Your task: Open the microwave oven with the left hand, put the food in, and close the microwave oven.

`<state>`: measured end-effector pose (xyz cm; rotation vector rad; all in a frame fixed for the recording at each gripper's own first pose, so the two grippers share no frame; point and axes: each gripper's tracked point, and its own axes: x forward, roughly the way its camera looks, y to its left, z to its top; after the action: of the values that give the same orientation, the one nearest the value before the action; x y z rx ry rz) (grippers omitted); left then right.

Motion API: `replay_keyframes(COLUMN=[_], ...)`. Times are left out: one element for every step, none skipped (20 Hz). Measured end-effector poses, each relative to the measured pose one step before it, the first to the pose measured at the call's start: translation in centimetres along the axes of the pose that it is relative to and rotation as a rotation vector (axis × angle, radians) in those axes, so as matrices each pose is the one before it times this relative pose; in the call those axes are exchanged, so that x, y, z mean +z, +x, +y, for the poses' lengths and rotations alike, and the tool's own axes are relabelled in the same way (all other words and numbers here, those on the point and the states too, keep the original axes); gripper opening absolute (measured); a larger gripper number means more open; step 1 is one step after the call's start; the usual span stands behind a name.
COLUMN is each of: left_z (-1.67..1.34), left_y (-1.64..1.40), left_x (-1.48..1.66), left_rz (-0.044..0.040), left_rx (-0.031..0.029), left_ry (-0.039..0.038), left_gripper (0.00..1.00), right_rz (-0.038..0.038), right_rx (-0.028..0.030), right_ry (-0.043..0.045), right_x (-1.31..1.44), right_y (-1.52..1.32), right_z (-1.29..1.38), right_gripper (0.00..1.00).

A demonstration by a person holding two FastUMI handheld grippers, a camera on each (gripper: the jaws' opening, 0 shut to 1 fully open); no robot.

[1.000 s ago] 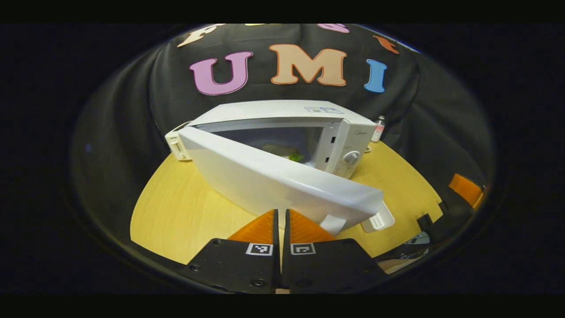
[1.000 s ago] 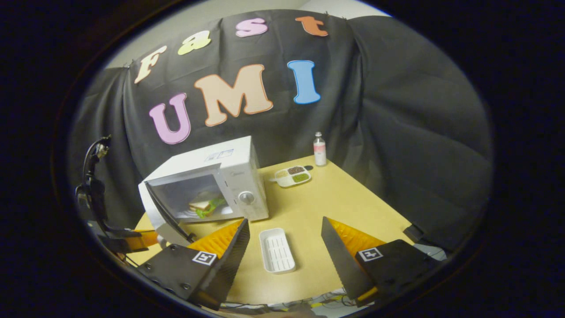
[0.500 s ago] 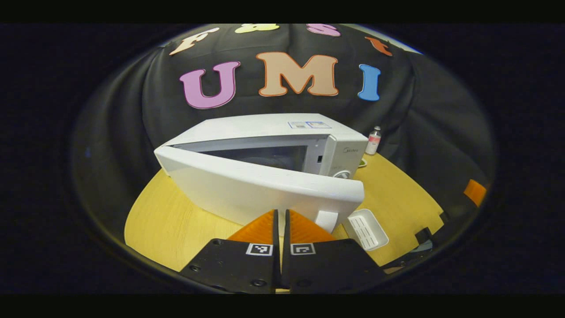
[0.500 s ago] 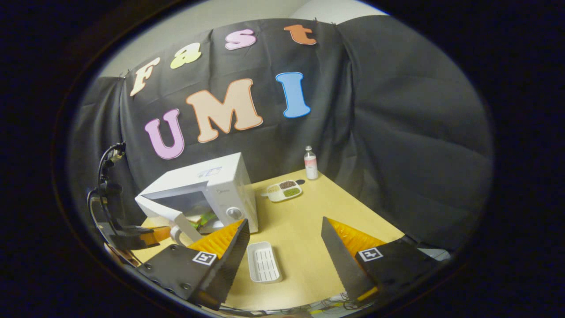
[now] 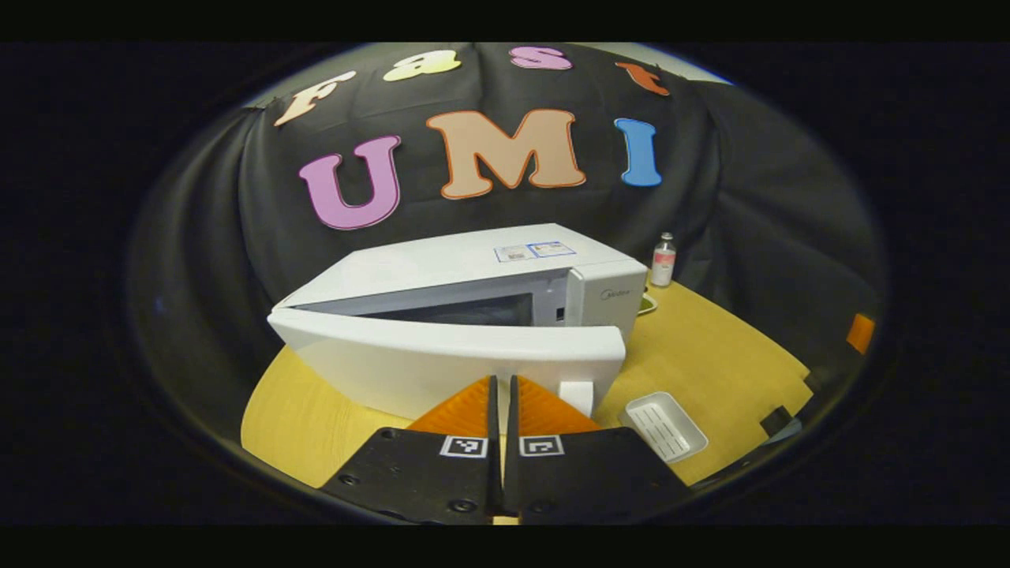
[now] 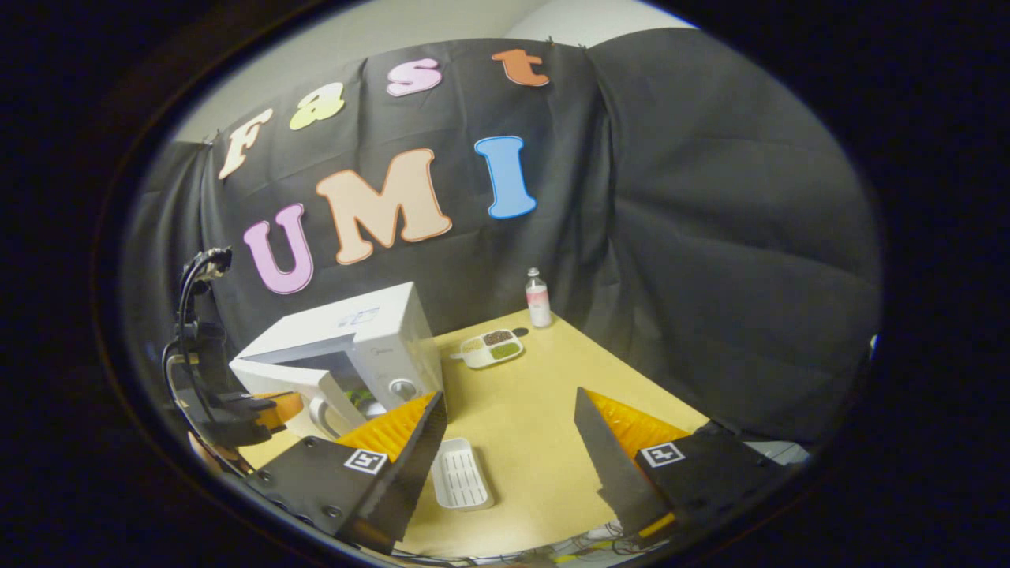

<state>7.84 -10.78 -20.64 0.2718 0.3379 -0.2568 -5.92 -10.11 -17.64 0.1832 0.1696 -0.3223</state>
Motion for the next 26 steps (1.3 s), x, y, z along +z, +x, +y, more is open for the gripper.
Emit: replay_keyframes(left_z=[-0.072,-0.151,-0.206,-0.151,-0.18,-0.115,-0.051,-0.039,-0.124,-0.068,-0.092,-0.17,-0.055,-0.053,0.011,-0.038,0.052,-0.075,0.056,0.157,0.123,-0.006,0.127,-0.023,-0.031,0.05], left_y=[0.223,0.289,0.404,0.451,0.321,0.375,0.378,0.454,0.479,0.535,0.474,0.408,0.269,0.278,0.16,0.153,0.203,0.234,0.16,0.194,0.251,0.221,0.169,0.034,0.025,0.058], left_x=[0.174,0.03,0.275,0.386,0.401,0.301,0.305,0.31,0.269,0.147,0.07,-0.014,-0.045,0.133,0.233,-0.004,0.058,0.044,0.027,0.164,0.075,0.046,-0.02,-0.273,-0.009,0.176], left_rz=[0.00104,0.00445,-0.00339,-0.00396,-0.00565,-0.00224,-0.00106,-0.00524,-0.00307,0.00047,0.00151,0.00711,0.00981,-0.00055,-0.00285,0.00094,0.00053,0.00016,-0.00127,-0.00527,-0.00368,0.00034,0.0033,0.00626,-0.00072,-0.00717], left_rx=[0.00299,0.00084,-0.0006,0.00013,-0.00018,0.00307,0.00555,0.00507,0.0033,0.00431,0.00192,0.00155,0.0036,0.00243,0.00136,0.00216,0.00279,0.0019,0.00414,0.00799,0.00643,0.00494,0.00778,0.00384,-0.0009,-0.00208], left_ry=[-0.00681,-0.008,-0.01076,-0.01193,-0.0104,-0.00643,-0.00342,-0.00536,-0.00724,-0.01067,-0.0123,-0.01144,-0.00933,-0.00662,-0.0028,-0.00202,-0.00098,0.00038,-0.00008,-0.00376,-0.00658,-0.00639,-0.00675,-0.01587,-0.00905,-0.01071], left_gripper=[0.02,0.01,0.02,0.01,0.01,0.02,0.01,0.01,0.02,0.01,0.0,0.0,0.0,0.01,0.0,0.02,0.01,0.0,0.0,0.01,0.0,0.0,0.0,0.0,0.01,0.0], right_rz=[0.00161,-0.00122,-0.00145,-0.00217,-0.00143,-0.00034,0.00063,0.00365,0.00572,0.00453,0.00044,-0.00453,-0.00737,-0.00588,-0.00251,-0.00006,0.0012,0.00243,0.00384,0.00207,-0.00042,-0.00284,-0.00323,-0.00154,0.00137,0.00323], right_rx=[-0.00666,-0.00384,-0.00171,-0.00163,-0.00069,-0.00039,0.00161,0.00279,0.00078,0.0007,-0.00225,-0.00027,0.0001,0.00212,0.00231,0.00381,0.00622,0.00605,0.00438,0.00305,0.00292,0.00242,0.00149,0.00031,-0.00026,-0.00136], right_ry=[0.00093,-0.00199,-0.00424,-0.00657,-0.00705,-0.0068,-0.00497,-0.00406,-0.0045,-0.00158,0.00094,0.00425,0.00333,0.00273,-0.00057,-0.00172,-0.00224,-0.00359,-0.00583,-0.00597,-0.00439,-0.00154,0.00102,0.00295,0.00528,0.00667], right_x=[-0.076,0.072,0.102,0.119,0.05,0.004,0.061,-0.04,-0.15,-0.063,0.07,0.108,0.244,0.08,0.039,-0.032,0.007,-0.109,-0.133,0.0,0.133,0.027,0.172,-0.017,-0.01,-0.089], right_y=[0.038,0.045,0.02,-0.017,0.126,0.086,0.091,0.15,0.047,0.04,-0.011,0.027,-0.069,0.046,-0.01,0.099,0.03,0.111,0.184,0.099,0.13,0.129,0.134,0.175,0.259,0.133], right_z=[-0.255,-0.166,-0.106,-0.081,-0.066,-0.007,-0.097,-0.001,-0.125,-0.155,-0.173,-0.157,-0.101,0.005,0.067,0.062,0.167,0.153,0.182,0.097,0.075,0.124,0.024,0.006,-0.034,-0.05], right_gripper=[0.92,0.92,0.92,0.92,0.92,0.92,0.92,0.92,1.0,0.92,0.92,0.92,0.92,0.92,0.92,0.92,0.92,0.92,0.92,0.92,1.0,1.0,1.0,1.0,0.92,0.92])
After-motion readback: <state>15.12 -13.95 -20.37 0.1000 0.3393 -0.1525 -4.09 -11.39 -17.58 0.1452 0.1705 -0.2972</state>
